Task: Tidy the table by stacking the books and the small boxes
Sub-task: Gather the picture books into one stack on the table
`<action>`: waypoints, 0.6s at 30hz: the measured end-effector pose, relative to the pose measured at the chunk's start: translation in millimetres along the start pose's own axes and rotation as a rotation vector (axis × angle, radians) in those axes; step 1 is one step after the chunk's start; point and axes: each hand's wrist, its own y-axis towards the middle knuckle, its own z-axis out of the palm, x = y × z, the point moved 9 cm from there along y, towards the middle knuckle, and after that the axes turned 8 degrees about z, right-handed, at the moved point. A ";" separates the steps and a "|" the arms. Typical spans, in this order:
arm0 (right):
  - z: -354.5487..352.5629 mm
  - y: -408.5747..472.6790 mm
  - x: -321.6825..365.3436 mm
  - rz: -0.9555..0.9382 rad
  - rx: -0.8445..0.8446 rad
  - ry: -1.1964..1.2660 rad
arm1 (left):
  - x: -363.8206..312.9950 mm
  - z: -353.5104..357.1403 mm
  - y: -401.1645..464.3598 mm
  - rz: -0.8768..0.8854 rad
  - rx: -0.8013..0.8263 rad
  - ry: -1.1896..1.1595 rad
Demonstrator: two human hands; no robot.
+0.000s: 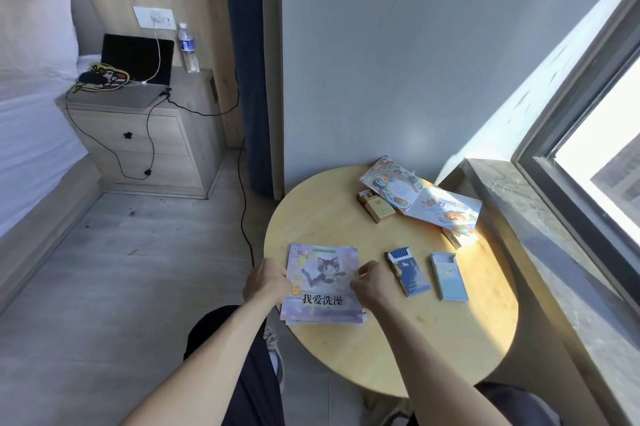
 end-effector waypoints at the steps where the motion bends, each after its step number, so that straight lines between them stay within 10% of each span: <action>1: -0.1 -0.1 -2.4 -0.002 -0.005 0.006 | 1.2 1.0 1.8 -0.003 0.002 -0.020; 13: -8.0 -10.5 -28.0 -0.056 0.048 0.153 | -7.8 -10.5 -30.0 0.278 0.043 -0.535; 18: -57.1 -39.4 4.9 -0.373 -0.176 0.248 | -35.0 -52.5 -38.2 0.462 -0.219 -0.525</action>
